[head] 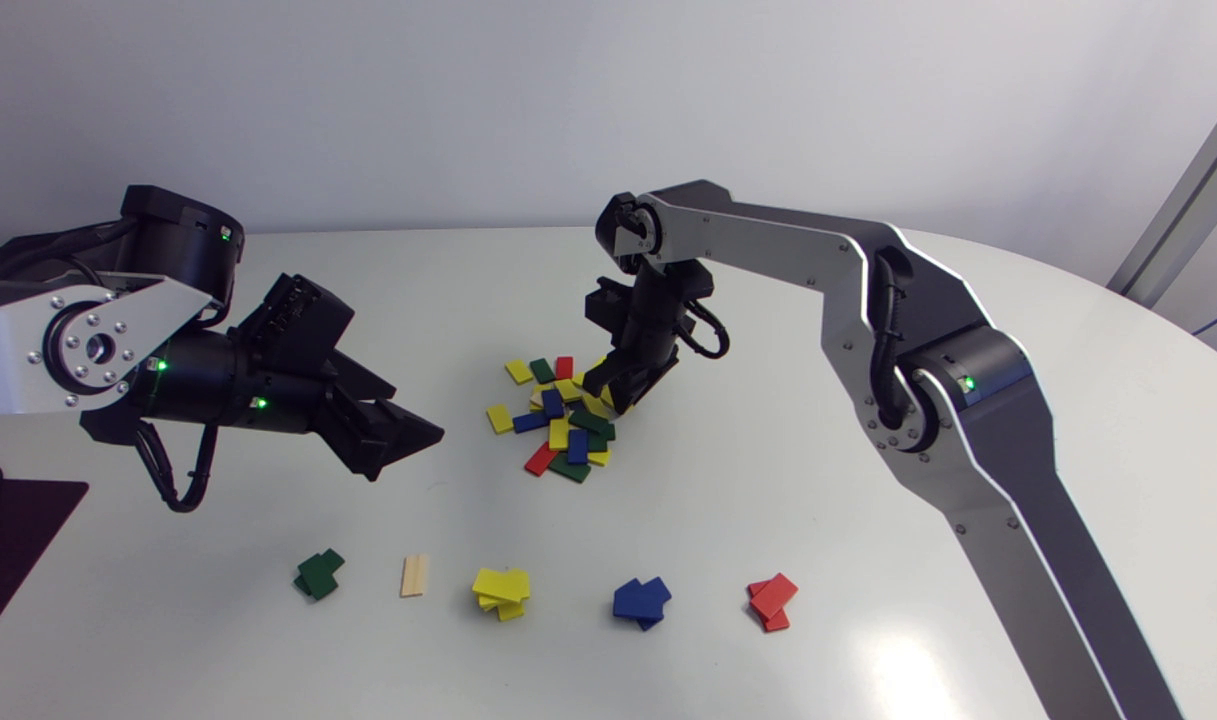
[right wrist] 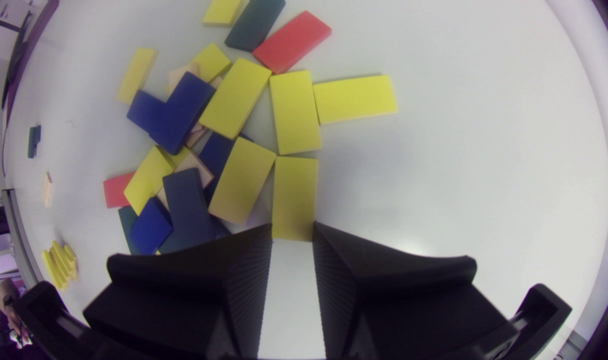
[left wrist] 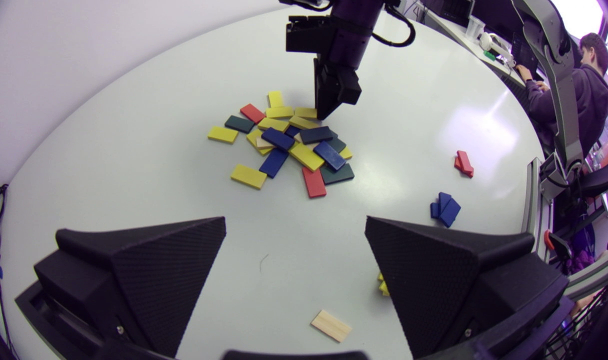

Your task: Take domino bricks one by one from the mixed stack on the table and place each onto the existing stack of the same color.

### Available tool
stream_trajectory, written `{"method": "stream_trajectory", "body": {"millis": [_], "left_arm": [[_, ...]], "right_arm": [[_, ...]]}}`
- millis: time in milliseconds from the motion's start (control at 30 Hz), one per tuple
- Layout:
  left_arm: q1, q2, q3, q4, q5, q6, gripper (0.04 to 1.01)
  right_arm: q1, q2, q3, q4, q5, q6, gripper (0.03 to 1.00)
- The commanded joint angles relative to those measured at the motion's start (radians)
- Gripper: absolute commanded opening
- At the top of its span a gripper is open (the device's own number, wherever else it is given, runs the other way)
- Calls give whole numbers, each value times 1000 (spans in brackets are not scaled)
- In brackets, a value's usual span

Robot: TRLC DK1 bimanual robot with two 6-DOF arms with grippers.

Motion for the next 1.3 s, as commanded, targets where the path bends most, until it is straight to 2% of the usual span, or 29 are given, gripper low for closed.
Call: {"method": "stream_trajectory", "body": {"millis": [0,267,500,700,867,1033,1267], "left_arm": [[7,-6,-16,-8,14,20,997],[7,-9,-19,-8,14,20,997],[-1,-20,-32,-6,14,17,997],[-2,-32,-52,-6,14,17,997],[-5,-57,-66,-8,14,15,997],[-7,-63,-85,-6,12,13,997],[-9,-57,-109,13,1,13,997]], "right_arm": [[3,4,-5,-16,-2,-15,97],[-20,-151,-157,73,21,-5,95],[-2,-325,-373,173,32,-4,95],[69,-501,-634,298,34,-19,95],[138,-608,-787,351,34,-30,95],[215,-687,-902,397,32,-44,95],[301,-728,-977,426,23,-47,93]]}}
